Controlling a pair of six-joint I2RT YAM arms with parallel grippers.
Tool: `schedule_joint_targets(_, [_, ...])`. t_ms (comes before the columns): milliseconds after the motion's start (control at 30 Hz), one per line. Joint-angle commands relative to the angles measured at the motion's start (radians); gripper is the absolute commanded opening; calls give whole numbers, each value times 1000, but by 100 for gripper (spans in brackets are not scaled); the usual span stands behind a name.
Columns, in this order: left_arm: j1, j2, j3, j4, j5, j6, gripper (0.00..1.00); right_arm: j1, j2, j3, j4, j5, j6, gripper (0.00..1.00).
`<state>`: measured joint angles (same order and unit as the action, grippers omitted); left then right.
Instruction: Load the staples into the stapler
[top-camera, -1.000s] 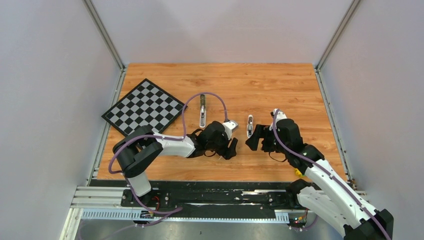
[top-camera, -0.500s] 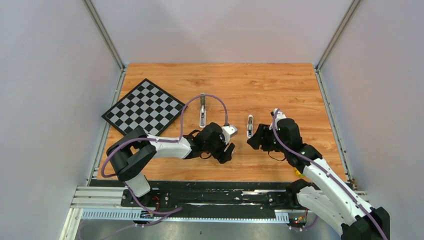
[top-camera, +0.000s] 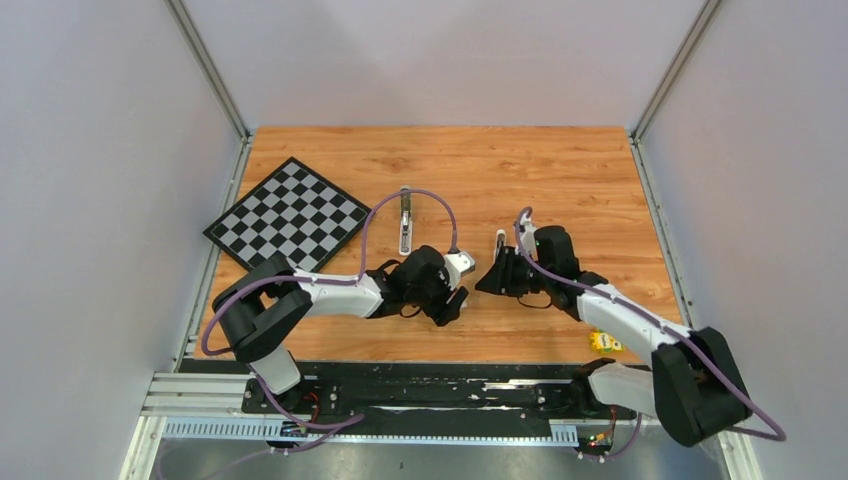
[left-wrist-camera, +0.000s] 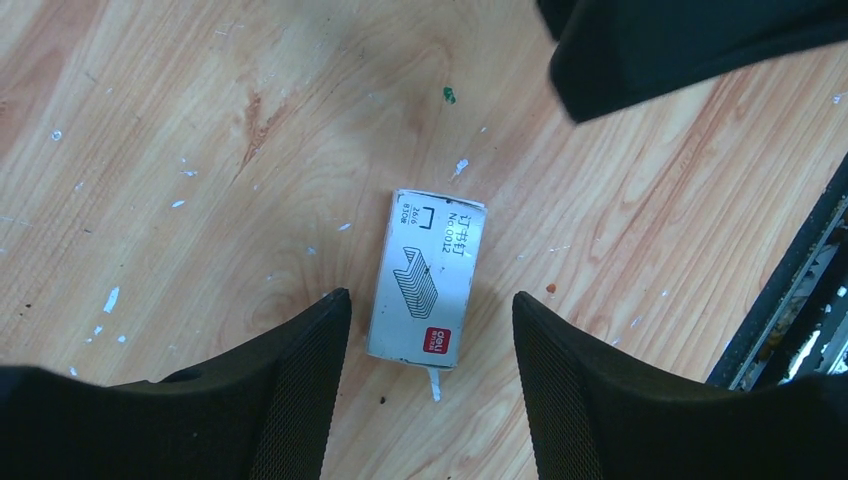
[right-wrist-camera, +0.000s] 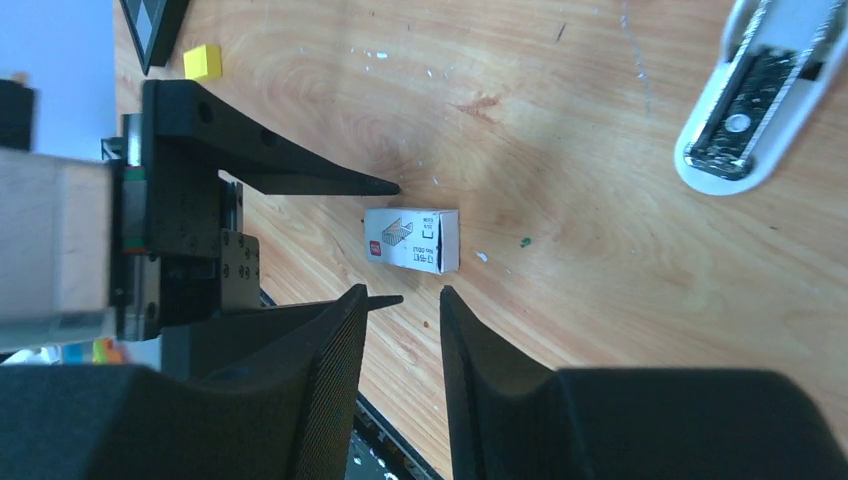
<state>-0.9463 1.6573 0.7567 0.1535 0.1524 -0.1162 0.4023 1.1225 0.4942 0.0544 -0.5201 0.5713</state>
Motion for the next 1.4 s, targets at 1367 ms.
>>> schedule_joint_targets(1367, [-6,59,30,-29,2,38,44,-11,490,-15,461,-301,81,33])
